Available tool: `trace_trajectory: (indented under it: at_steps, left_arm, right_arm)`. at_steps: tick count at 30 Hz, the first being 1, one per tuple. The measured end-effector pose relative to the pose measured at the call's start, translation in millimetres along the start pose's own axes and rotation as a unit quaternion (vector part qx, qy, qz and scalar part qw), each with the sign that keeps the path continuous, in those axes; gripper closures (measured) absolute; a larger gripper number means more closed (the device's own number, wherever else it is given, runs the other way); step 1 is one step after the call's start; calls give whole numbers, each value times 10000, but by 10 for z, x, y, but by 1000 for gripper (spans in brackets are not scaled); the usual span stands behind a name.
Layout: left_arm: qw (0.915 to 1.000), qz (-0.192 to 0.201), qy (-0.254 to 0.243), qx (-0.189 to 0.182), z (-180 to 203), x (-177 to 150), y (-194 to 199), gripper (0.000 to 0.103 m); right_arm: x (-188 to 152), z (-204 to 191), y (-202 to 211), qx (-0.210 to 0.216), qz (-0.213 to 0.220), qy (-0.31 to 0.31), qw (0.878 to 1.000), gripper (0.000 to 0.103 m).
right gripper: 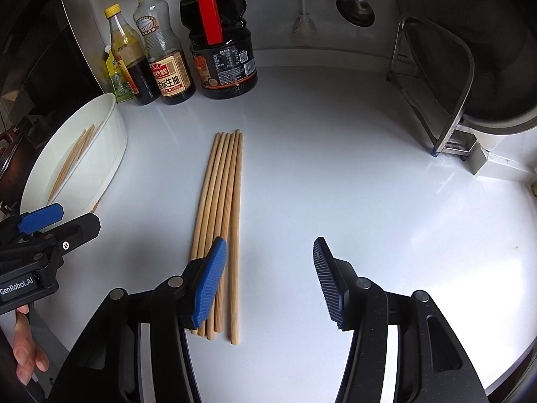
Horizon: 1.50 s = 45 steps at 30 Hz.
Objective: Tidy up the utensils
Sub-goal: 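Move both open tools over the bamboo chopstick pile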
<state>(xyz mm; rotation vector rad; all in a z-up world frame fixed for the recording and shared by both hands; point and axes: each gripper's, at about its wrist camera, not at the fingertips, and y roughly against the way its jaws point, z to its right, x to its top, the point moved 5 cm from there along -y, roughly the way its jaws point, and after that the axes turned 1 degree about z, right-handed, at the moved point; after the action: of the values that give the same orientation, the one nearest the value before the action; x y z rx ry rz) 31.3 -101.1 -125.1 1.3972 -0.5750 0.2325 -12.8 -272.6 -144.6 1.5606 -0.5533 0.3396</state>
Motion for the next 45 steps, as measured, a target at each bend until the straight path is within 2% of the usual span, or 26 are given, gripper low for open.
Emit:
trace_trajectory:
  at_steps: [7,18,32,45]
  left_arm:
    - [9999,-137,-9,42,85,-30,-253,19]
    - [9995,-269,115,111,65,-41,-450,18]
    - [9995,-300,75,27,147,-34,-503,18]
    - [9985,-507,-174,-94,343,-167,-619,18]
  right_arm:
    - [-26,-1,-283,129,-110,106,9998,51]
    - [-127,-125,-490,140,-227,473,9985,51]
    - [-131,-43,-547,89,-201,556,9982,51]
    - [-97,138,-556,31,-185,503,9986,51]
